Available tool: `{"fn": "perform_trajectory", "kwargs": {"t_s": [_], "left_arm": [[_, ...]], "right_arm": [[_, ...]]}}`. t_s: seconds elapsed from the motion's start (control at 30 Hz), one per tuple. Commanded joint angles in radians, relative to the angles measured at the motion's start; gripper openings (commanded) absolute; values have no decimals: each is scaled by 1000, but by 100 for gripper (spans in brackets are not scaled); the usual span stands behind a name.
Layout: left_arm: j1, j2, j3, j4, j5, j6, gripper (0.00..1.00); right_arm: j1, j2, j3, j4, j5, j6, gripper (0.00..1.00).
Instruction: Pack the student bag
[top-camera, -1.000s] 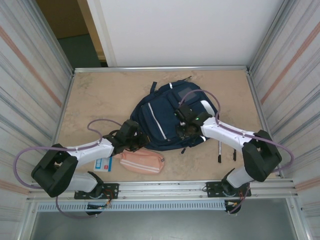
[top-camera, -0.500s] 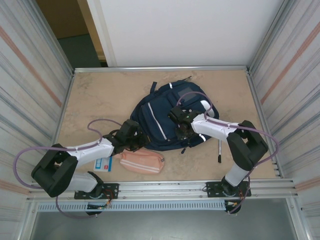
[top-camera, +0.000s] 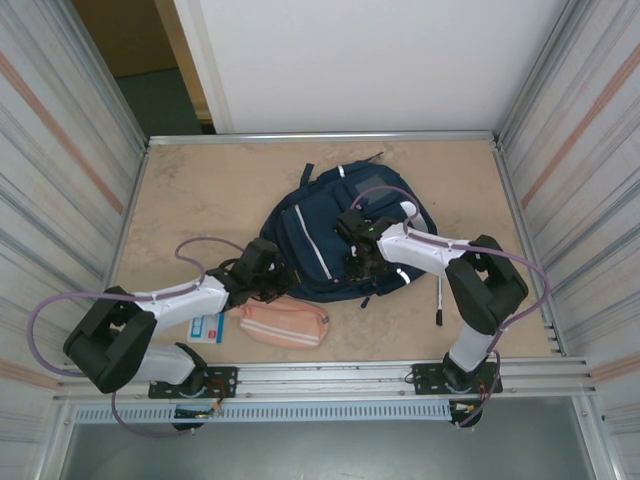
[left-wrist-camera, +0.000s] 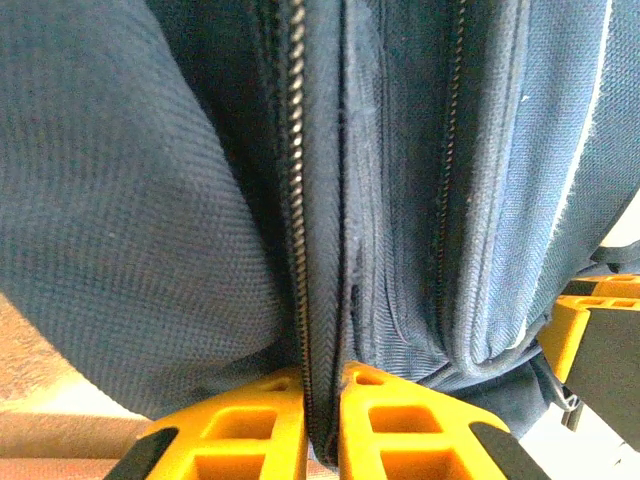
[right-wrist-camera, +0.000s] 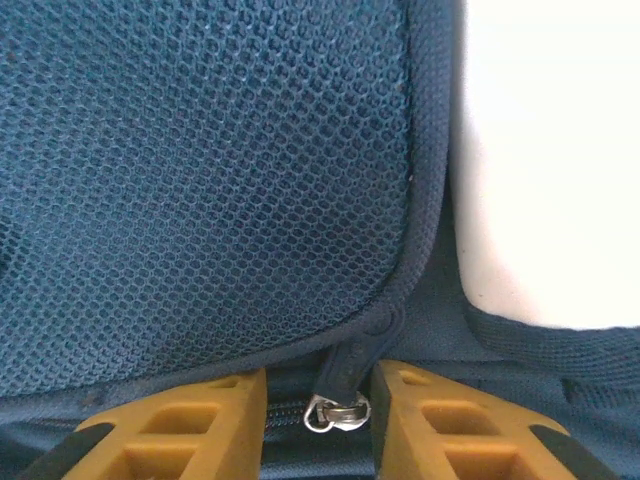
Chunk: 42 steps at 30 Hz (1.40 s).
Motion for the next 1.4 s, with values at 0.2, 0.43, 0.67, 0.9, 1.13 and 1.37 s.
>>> {"fn": "perform_trajectory", "kwargs": {"t_s": [0.2,0.43,0.67,0.9,1.13,1.37], "left_arm": [[-12,22,20,-12,22,-5,14],[-11,26,21,-14,6,-9,14],[-4,73,82,-17,3,14,16],[78,146,184,-49,61,74,16],[165,255,291,-64,143,123,16],[154,310,321,-57,244,120,19]], "right_arm": [[32,120,53,10,293,-5,19],[-10,32,-1,81,128,-46,5],[-141,-187,-147,281,-299,-161,2],[-150,-295,-213,361,-389,-246,1],[-141,-318,-264,432,-400,-259,1],[-124,-296,-193,324,-106,-140,16]]}}
